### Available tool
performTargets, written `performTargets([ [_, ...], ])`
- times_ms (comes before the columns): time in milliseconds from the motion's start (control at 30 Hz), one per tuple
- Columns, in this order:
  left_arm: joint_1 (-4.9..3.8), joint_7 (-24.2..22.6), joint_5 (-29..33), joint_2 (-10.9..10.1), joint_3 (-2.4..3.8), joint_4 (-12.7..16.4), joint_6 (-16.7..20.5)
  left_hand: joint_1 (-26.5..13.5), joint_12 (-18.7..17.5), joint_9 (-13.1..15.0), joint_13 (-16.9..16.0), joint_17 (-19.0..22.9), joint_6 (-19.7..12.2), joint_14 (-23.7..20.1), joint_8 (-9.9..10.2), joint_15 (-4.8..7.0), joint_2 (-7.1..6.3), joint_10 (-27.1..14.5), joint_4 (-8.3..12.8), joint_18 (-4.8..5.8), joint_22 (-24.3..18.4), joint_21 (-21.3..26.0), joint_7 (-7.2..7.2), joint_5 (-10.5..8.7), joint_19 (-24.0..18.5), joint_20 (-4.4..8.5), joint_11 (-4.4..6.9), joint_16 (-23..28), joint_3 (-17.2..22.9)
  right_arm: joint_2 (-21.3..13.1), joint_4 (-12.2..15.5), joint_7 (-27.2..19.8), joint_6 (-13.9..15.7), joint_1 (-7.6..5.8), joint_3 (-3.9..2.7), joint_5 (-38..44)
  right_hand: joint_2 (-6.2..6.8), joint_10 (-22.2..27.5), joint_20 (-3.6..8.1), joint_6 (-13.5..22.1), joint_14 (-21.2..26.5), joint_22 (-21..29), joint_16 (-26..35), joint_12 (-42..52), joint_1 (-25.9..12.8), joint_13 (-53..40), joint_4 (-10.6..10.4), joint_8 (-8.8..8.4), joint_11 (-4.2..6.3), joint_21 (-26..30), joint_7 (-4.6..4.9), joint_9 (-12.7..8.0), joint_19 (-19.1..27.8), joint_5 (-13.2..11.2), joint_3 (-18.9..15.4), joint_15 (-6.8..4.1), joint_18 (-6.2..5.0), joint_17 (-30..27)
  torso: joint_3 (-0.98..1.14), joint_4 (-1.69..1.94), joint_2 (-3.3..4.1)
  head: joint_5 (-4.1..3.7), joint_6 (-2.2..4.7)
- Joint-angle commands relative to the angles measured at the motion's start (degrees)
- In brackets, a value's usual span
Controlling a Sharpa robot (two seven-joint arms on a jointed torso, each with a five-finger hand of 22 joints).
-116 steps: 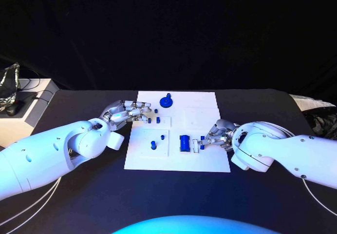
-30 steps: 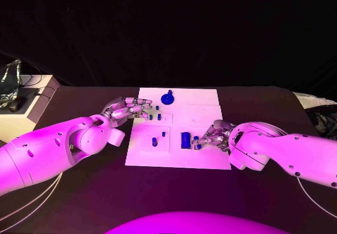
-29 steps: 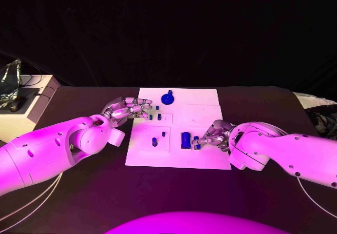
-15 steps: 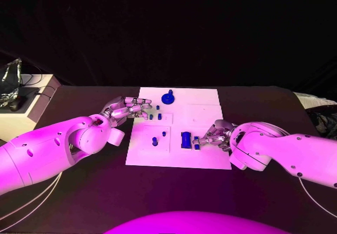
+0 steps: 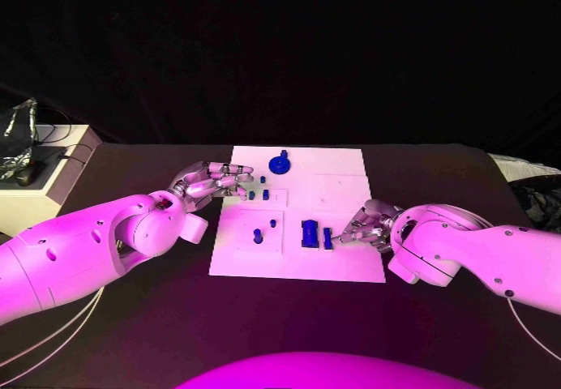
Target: Assemble the parts on the task board
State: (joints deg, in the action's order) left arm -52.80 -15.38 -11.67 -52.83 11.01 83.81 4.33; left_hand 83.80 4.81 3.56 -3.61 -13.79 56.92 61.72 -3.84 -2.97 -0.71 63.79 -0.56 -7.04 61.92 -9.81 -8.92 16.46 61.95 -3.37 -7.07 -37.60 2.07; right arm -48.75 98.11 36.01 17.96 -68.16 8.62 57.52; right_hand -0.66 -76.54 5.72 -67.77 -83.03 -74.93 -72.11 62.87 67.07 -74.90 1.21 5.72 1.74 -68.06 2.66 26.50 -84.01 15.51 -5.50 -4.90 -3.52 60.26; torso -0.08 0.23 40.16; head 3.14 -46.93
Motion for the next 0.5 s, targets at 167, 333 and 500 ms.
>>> performTargets([
  [167, 0.22, -0.4, 0.2, 0.1, 0.04, 0.1, -0.6, 0.4, -0.1, 0.0, 0.1, 0.1, -0.1, -0.1, 0.1, -0.18, 0.00, -0.4, 0.1, 0.21, 0.0, 0.2, -0.36, 0.22, 0.4, -0.06, 0.05, 0.1, 0.4, 0.3, 0.2, -2.2, -0.7, 0.48, 0.00, 0.5, 2.43, -0.3, 0.30, -0.6, 0.0, -9.3, 0.2, 0.4, -0.3, -2.1, 0.0, 0.80, 0.14, 0.2, -0.24, 0.4, -2.7, -4.2, 5.8, -0.34, -0.10, 0.1, 0.02, -0.03, 0.02, -0.16, 0.05],
  [333, 0.30, -0.4, 0.2, 0.2, 0.04, 0.1, -0.6, 0.4, -0.1, 0.0, 0.1, 0.1, -0.1, -0.1, 0.1, -0.18, 0.00, -0.4, 0.1, 0.21, 0.0, 0.2, -0.36, 0.22, 0.4, -0.06, 0.05, 0.1, 0.4, 0.8, 0.2, -2.4, -0.6, 0.74, 0.00, 0.4, 2.37, -0.3, 0.30, -0.6, 0.0, -9.3, 0.1, 0.4, -0.6, -2.1, -0.3, 1.14, 0.18, 0.2, -0.30, 0.7, -2.7, -4.3, 5.2, -0.37, -0.11, 0.1, -0.03, 0.09, 0.02, -0.33, -0.07],
  [500, 0.33, -0.4, 0.2, 0.2, 0.04, 0.1, -0.6, 0.4, -0.1, 0.0, 0.1, 0.1, -0.1, -0.1, 0.1, -0.18, 0.00, -0.4, 0.1, 0.21, 0.0, 0.2, -0.36, 0.22, 0.4, -0.06, 0.05, 0.1, 0.4, 1.2, -0.1, -2.1, -0.4, 1.01, 0.00, 0.3, 2.34, -0.3, 0.31, -0.6, 0.0, -9.3, 0.1, 0.4, -0.7, -2.1, -0.5, 1.31, 0.22, 0.1, -0.36, 0.8, -2.7, -4.1, 5.2, -0.39, -0.11, 0.1, -0.13, 0.05, 0.02, -0.35, -0.10],
])
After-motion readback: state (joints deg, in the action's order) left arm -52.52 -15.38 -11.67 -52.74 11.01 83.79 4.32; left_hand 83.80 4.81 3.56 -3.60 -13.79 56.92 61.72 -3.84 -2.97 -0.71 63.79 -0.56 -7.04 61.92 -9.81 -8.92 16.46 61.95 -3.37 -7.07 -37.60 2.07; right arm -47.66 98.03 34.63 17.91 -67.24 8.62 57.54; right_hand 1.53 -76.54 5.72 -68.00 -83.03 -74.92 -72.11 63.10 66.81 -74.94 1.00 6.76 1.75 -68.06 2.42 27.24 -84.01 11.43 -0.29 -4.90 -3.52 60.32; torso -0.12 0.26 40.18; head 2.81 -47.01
